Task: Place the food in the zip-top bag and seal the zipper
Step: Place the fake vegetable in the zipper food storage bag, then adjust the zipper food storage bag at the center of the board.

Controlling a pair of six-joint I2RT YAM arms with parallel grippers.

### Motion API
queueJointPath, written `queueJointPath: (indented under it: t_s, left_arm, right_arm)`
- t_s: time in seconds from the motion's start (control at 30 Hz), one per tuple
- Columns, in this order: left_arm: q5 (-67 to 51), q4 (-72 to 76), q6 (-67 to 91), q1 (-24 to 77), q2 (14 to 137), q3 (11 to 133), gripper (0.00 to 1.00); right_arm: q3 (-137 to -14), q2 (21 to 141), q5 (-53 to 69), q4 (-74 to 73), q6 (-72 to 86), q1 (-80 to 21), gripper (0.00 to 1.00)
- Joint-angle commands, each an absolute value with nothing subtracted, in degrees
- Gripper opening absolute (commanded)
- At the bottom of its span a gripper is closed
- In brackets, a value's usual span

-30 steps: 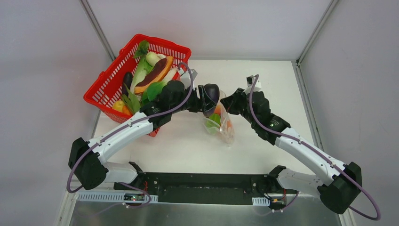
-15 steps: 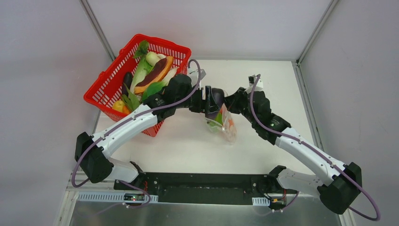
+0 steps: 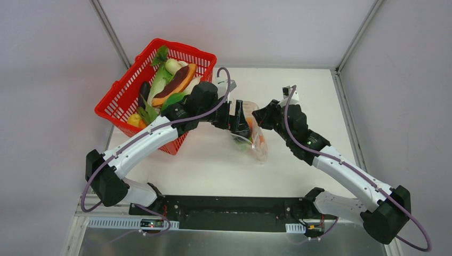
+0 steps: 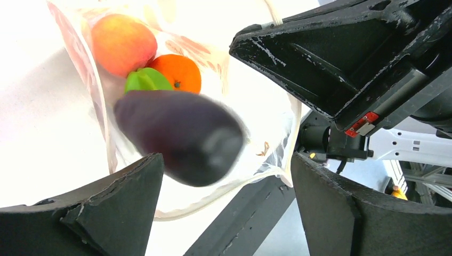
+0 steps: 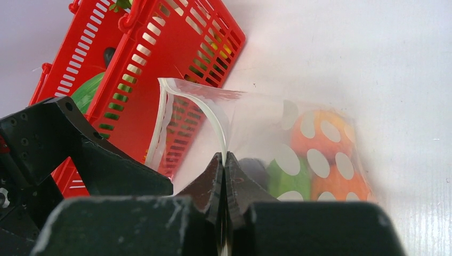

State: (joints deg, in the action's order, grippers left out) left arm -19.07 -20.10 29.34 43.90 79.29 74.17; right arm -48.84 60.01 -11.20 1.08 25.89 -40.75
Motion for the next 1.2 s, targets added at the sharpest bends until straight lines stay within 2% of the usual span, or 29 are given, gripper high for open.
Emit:
queueJointPath:
  t_s: [0.0, 0.13, 0.27, 0.3, 0.37, 0.47, 0.57, 0.8, 0.9, 1.03, 1.17]
  left_arm:
    - [-19.68, -20.98, 26.96, 44.29, 77.94, 77.02, 0.88]
    - [-21.45, -22.44, 25.01, 44.3, 77.97, 78.33, 0.82]
    - [-20.62, -22.39, 24.24, 44.28, 77.2, 77.23, 0.67]
    - [-19.84, -21.85, 24.07, 44.29, 76.34, 76.54, 0.65]
    - [-17.14, -22.72, 23.01, 44.25, 75.22, 75.83, 0.68]
    - [-9.68, -29.95, 19.74, 44.29, 74.71, 77.43, 0.77]
    - [-3.47, -32.39, 18.12, 44.26, 73.51, 77.19, 0.78]
    - [-1.32, -32.86, 18.07, 44.29, 73.13, 75.03, 0.79]
    - [-5.5, -34.15, 18.7, 44.38, 75.33, 73.99, 0.73]
    - [-10.68, -27.9, 21.74, 44.43, 75.62, 68.38, 0.68]
    - [-14.38, -20.73, 26.04, 44.38, 76.88, 64.19, 0.45]
  right_arm:
    - [-48.96, 58.69, -12.12, 4.48, 25.93, -40.87, 0.0]
    - [-48.69, 58.32, -12.56, 4.48, 25.84, -40.92, 0.0]
    - [-48.48, 58.03, -12.73, 4.48, 25.84, -40.87, 0.0]
    - [-48.35, 57.97, -12.64, 4.47, 25.84, -40.87, 0.0]
    - [-48.38, 57.65, -12.15, 4.48, 26.07, -40.89, 0.0]
    - [-48.7, 57.42, -10.46, 4.42, 26.19, -40.83, 0.0]
    - [-48.74, 57.76, -10.4, 4.26, 26.19, -40.73, 0.0]
    - [-48.51, 58.66, -10.41, 4.28, 26.5, -40.69, 0.0]
    - [-48.86, 59.12, -10.29, 4.31, 26.24, -40.61, 0.0]
    - [-48.96, 59.49, -10.13, 4.3, 26.17, -40.47, 0.0]
    - [-49.04, 59.68, -9.62, 4.26, 26.28, -40.43, 0.0]
